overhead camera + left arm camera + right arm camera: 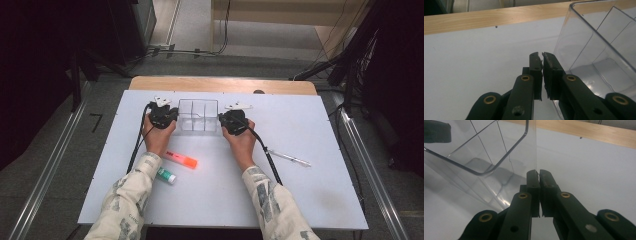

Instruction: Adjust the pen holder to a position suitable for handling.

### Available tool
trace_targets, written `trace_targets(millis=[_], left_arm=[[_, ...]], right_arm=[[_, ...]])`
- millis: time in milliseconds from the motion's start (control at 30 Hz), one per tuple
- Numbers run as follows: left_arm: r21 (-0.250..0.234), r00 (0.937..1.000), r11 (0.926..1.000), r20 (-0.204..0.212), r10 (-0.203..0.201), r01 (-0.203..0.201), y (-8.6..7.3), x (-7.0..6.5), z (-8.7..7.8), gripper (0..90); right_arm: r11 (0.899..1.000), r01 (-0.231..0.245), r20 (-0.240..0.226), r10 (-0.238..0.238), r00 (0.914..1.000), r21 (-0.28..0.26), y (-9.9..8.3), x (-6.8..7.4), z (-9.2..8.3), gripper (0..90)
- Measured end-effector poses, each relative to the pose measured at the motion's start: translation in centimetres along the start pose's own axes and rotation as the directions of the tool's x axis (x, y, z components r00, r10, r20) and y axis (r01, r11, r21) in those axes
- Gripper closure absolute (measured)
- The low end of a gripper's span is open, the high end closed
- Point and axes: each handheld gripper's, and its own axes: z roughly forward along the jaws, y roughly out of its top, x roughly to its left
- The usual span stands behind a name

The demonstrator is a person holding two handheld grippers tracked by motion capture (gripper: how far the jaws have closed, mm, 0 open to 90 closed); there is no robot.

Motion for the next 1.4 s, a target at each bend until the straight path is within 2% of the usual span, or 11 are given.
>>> trace_targets(millis=[167,267,433,633,800,933,1033,1100,1267,1333,1400], left_arm=[[0.003,0.9999,1.0000,0.010,0.005,-0.005,0.1,-0.3,0.2,90.0],[0.009,0.9989,0.9999,0.046,-0.005,0.005,0.1,-0.1,0.3,90.0],[0.029,0.9956,0.9994,0.092,0.017,-0.020,-0.1,-1.0,0.3,90.0],[0.040,0.9890,0.9978,0.141,0.046,-0.052,-0.2,-3.6,0.5,90.0],[0.062,0.9790,0.9943,0.190,0.074,-0.087,-0.4,-6.5,0.3,90.0],[0.080,0.9740,0.9908,0.208,0.091,-0.109,-0.7,-8.8,-0.2,90.0],[0.094,0.9721,0.9880,0.212,0.101,-0.123,-0.9,-9.9,-0.7,90.0],[0.105,0.9743,0.9885,0.209,0.085,-0.109,-0.9,-10.4,-0.8,90.0],[0.110,0.9782,0.9874,0.186,0.093,-0.114,-0.9,-11.0,-0.9,90.0],[0.114,0.9817,0.9855,0.158,0.107,-0.126,-0.9,-11.4,-1.2,90.0],[0.108,0.9845,0.9833,0.114,0.134,-0.146,-0.7,-11.5,-1.8,88.0]], right_arm=[[1.000,-0.007,0.000,0.007,1.0000,0.002,-0.1,0.2,0.3,87.4],[1.000,-0.013,0.003,0.013,0.9999,0.000,-0.2,0.0,0.2,87.5],[1.000,-0.020,0.015,0.020,0.9997,0.006,-0.4,-0.7,-0.2,87.6],[0.999,-0.039,0.032,0.039,0.9988,0.010,-1.8,-2.5,-1.7,87.7],[0.998,-0.055,0.055,0.054,0.9970,0.013,-3.3,-4.4,-3.8,87.7],[0.998,-0.060,0.058,0.059,0.9965,0.021,-4.2,-5.9,-5.5,87.7],[0.998,-0.058,0.061,0.056,0.9965,0.023,-5.0,-6.4,-6.6,87.8],[0.998,-0.059,0.061,0.058,0.9965,0.022,-5.3,-6.6,-7.1,87.7],[0.998,-0.052,0.062,0.051,0.9968,0.022,-5.6,-6.9,-7.5,87.7],[0.999,-0.041,0.058,0.039,0.9975,0.021,-5.5,-6.9,-7.6,87.3],[0.999,-0.041,0.068,0.040,0.9969,0.016,-5.5,-7.1,-7.8,78.5]])
